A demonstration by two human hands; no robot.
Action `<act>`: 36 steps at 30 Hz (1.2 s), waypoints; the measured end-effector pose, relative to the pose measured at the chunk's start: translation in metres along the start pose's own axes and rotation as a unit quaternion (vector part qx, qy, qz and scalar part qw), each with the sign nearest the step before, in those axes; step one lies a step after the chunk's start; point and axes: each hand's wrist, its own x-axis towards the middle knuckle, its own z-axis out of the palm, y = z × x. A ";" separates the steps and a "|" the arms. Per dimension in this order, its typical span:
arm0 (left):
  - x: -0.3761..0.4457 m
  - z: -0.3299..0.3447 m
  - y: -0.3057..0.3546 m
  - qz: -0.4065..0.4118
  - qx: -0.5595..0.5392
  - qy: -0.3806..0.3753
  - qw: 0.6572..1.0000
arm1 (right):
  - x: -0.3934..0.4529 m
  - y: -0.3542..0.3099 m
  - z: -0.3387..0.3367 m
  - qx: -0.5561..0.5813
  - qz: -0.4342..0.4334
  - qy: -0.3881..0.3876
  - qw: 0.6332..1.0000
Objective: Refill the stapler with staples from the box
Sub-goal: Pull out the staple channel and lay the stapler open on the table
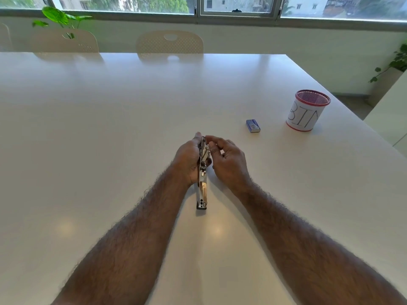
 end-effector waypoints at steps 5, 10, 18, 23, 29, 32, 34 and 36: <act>-0.003 0.003 0.000 0.002 -0.021 -0.001 1.000 | -0.002 0.000 0.002 -0.030 -0.031 -0.034 0.998; -0.005 0.005 0.001 -0.001 -0.043 -0.019 0.999 | -0.002 -0.006 0.003 0.017 0.011 -0.066 0.998; -0.003 0.002 0.003 0.004 -0.004 0.003 1.000 | -0.006 -0.009 0.003 0.015 0.002 -0.052 0.999; 0.000 0.005 0.003 0.021 0.080 0.052 0.995 | -0.010 -0.007 0.000 0.048 0.059 -0.027 0.997; -0.003 0.017 0.001 0.061 0.174 0.101 0.978 | -0.021 -0.012 -0.011 0.079 0.118 -0.021 0.990; -0.003 0.022 0.002 0.063 0.206 0.101 0.971 | -0.021 -0.018 -0.018 0.146 0.194 -0.004 0.970; -0.001 0.023 0.002 0.061 0.222 0.100 0.968 | -0.023 -0.022 -0.020 0.206 0.247 0.012 0.947; 0.001 0.024 0.003 0.064 0.247 0.102 0.962 | -0.031 -0.026 -0.017 0.272 0.289 0.037 0.917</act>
